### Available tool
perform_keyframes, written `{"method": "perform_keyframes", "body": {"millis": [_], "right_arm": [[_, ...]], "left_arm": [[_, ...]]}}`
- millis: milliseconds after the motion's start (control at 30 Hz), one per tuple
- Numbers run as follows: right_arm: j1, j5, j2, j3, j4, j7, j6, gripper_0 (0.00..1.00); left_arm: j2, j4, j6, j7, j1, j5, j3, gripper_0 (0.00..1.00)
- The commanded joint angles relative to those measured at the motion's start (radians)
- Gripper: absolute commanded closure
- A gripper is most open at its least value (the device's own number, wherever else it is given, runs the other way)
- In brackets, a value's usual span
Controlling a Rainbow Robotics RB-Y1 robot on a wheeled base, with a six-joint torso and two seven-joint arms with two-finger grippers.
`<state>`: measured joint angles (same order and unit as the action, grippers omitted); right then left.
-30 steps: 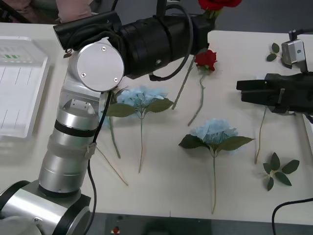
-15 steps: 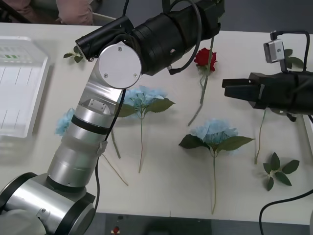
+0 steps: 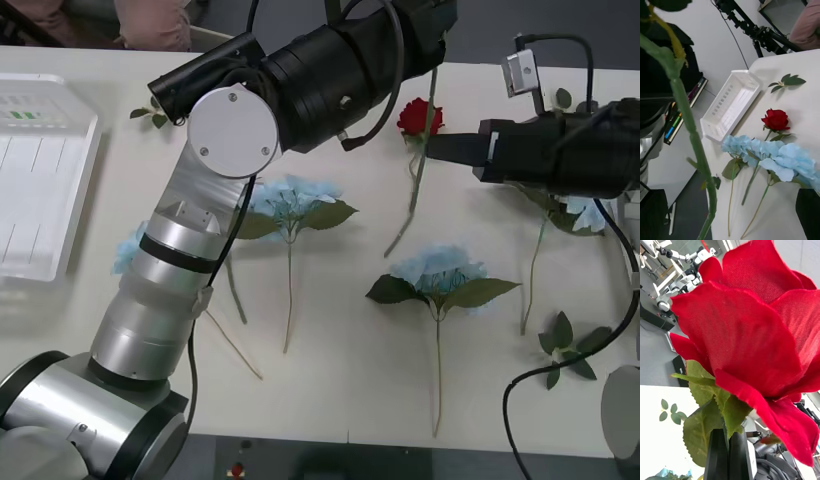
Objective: Put the red flowers into the right box and the blue flowers into the left box
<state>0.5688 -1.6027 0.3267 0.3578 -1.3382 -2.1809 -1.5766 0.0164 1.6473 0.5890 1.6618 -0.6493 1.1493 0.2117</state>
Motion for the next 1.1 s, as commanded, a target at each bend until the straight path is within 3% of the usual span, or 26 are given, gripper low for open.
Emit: {"method": "perform_keyframes", "body": {"millis": [33, 67, 133, 167, 200, 233, 867, 900, 933, 967, 1033, 1100], "right_arm": [[0.026, -0.002, -0.026, -0.006, -0.026, 0.041, 0.03, 0.02], [0.026, -0.002, -0.026, -0.014, -0.026, 0.042, 0.036, 0.07], [0.028, -0.002, -0.026, -0.025, -0.026, 0.046, 0.047, 0.43], [0.028, -0.002, -0.026, -0.031, -0.026, 0.05, 0.055, 0.78], [0.028, -0.002, -0.026, -0.036, -0.026, 0.055, 0.063, 0.95], [0.028, -0.002, -0.026, -0.039, -0.026, 0.058, 0.067, 1.0], [0.029, -0.039, -0.017, -0.057, -0.026, 0.087, 0.069, 1.0], [0.029, -0.039, -0.015, -0.056, -0.026, 0.087, 0.069, 1.0], [0.029, -0.039, -0.015, -0.057, -0.026, 0.087, 0.069, 1.0], [0.029, -0.039, -0.015, -0.057, -0.027, 0.087, 0.069, 1.0], [0.029, -0.04, -0.017, -0.057, -0.026, 0.087, 0.07, 1.0], [0.029, -0.039, -0.017, -0.057, -0.026, 0.085, 0.07, 1.0]], "left_arm": [[0.01, 0.022, -0.009, -0.005, -0.036, 0.003, 0.015, 1.0], [0.01, 0.022, -0.009, -0.005, -0.036, 0.003, 0.015, 1.0], [0.01, 0.022, -0.009, -0.005, -0.036, 0.003, 0.015, 1.0], [0.01, 0.022, -0.009, -0.005, -0.036, 0.003, 0.015, 1.0], [0.01, 0.022, -0.009, -0.005, -0.036, 0.003, 0.015, 1.0], [0.01, 0.022, -0.009, -0.005, -0.036, 0.003, 0.015, 1.0], [0.01, 0.022, -0.009, -0.005, -0.036, 0.003, 0.015, 1.0], [0.01, 0.022, -0.009, -0.005, -0.036, 0.003, 0.015, 0.89], [0.01, 0.022, -0.009, -0.005, -0.036, 0.003, 0.015, 0.49], [0.01, 0.022, -0.009, -0.005, -0.036, 0.003, 0.015, 0.21], [0.01, 0.022, -0.009, -0.005, -0.036, 0.003, 0.015, 0.0], [0.01, 0.022, -0.009, -0.005, -0.036, 0.003, 0.015, 0.0]]}}
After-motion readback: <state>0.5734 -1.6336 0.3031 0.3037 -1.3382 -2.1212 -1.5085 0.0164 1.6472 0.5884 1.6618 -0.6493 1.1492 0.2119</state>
